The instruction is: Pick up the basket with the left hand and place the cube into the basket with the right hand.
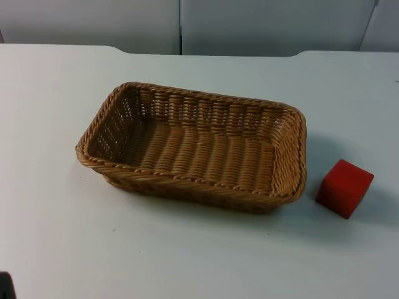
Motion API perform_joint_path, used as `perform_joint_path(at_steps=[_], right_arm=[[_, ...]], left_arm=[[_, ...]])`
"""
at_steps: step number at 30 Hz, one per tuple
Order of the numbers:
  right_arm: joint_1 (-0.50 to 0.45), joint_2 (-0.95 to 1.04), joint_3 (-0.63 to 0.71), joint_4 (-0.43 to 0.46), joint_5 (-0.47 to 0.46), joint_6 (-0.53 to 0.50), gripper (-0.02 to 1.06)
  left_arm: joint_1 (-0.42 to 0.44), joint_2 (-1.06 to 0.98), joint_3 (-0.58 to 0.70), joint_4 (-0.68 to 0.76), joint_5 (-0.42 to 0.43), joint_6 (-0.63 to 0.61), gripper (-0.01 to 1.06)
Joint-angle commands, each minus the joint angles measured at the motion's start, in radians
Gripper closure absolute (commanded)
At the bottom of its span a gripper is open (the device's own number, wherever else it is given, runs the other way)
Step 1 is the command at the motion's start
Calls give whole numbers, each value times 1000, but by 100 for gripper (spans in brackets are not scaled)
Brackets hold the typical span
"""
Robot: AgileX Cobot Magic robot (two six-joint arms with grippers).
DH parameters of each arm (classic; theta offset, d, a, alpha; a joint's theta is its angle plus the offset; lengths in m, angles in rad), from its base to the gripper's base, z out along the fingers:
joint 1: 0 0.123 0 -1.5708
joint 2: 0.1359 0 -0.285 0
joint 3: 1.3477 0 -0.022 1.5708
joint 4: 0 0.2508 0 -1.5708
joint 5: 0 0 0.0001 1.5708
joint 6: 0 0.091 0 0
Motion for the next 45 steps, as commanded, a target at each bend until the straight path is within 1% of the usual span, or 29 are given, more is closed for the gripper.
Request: perform_joint_path(at_steps=[1, 3, 6, 7, 9, 11, 12, 15, 16, 17, 18, 20, 21, 22, 24, 26, 27, 28, 29, 31, 32, 35, 36, 37, 38, 40, 41, 43, 45], right_arm=[[-7, -3, 3, 7, -9, -1, 105], [-7, -3, 3, 7, -9, -1, 105], [-7, -3, 3, 7, -9, -1, 105], [-7, -3, 3, 7, -9, -1, 105], [-7, -3, 3, 7, -9, -1, 105], [-7, -3, 3, 7, -9, -1, 105], [-7, -3, 3, 7, -9, -1, 105], [-7, -3, 3, 7, -9, -1, 105], [-7, -3, 3, 7, -9, -1, 105], [-7, -3, 3, 7, -9, -1, 105], [-7, -3, 3, 7, -9, -1, 105], [-7, -3, 3, 7, -9, -1, 105], [-7, -3, 3, 7, -9, -1, 105], [-7, -3, 3, 7, -9, -1, 105], [-7, -3, 3, 7, -9, -1, 105], [-7, -3, 3, 7, -9, -1, 105], [-7, -3, 3, 7, -9, -1, 105], [-7, -3, 3, 7, -9, -1, 105], [-7, -3, 3, 7, -9, -1, 105], [-7, -3, 3, 7, -9, -1, 105], [-7, -3, 3, 7, -9, -1, 105], [-7, -3, 3, 7, -9, -1, 105], [-7, -3, 3, 7, -9, -1, 105], [-7, -3, 3, 7, -9, -1, 105], [-7, -3, 3, 7, -9, -1, 105], [-7, -3, 3, 7, -9, -1, 105], [-7, -3, 3, 7, -9, -1, 105], [-7, -3, 3, 7, -9, -1, 105], [-7, -3, 3, 7, -9, -1, 105]], left_arm=[[-5, -3, 5, -6, -8, -6, 105], [-5, 7, 5, -48, -10, -20, 105], [-5, 178, -5, -209, -21, 18, 105], [-5, 178, -5, -209, -21, 18, 105], [-5, 332, -14, -294, -26, 39, 105], [-5, 508, -16, -365, -41, 104, 105], [-5, 508, -16, -365, -41, 104, 105], [-5, 795, -18, -522, -101, 302, 105], [-5, 863, -20, -591, -118, 382, 105], [-5, 863, -20, -591, -118, 382, 105], [-5, 945, -30, -657, -122, 468, 103], [-5, 1099, -64, -777, -120, 591, 95], [-7, 1157, -89, -832, -118, 646, 88], [-7, 1157, -89, -832, -118, 646, 88], [-7, 1278, -143, -918, -113, 729, 71], [-14, 1368, -210, -952, -115, 811, 54], [-14, 1368, -210, -952, -115, 811, 54], [-26, 1411, -240, -958, -123, 837, 47], [-40, 1451, -276, -957, -131, 853, 43], [-93, 1537, -363, -931, -194, 877, 43], [-93, 1537, -363, -931, -194, 877, 43], [-147, 1631, -460, -824, -348, 859, 43], [-147, 1631, -460, -824, -348, 859, 43], [-157, 1664, -480, -778, -405, 841, 43], [-165, 1705, -513, -719, -467, 792, 43], [-167, 1765, -546, -638, -537, 720, 43], [-167, 1794, -563, -611, -563, 685, 43], [-167, 1803, -572, -596, -574, 670, 43], [-167, 1865, -608, -546, -601, 640, 43]])
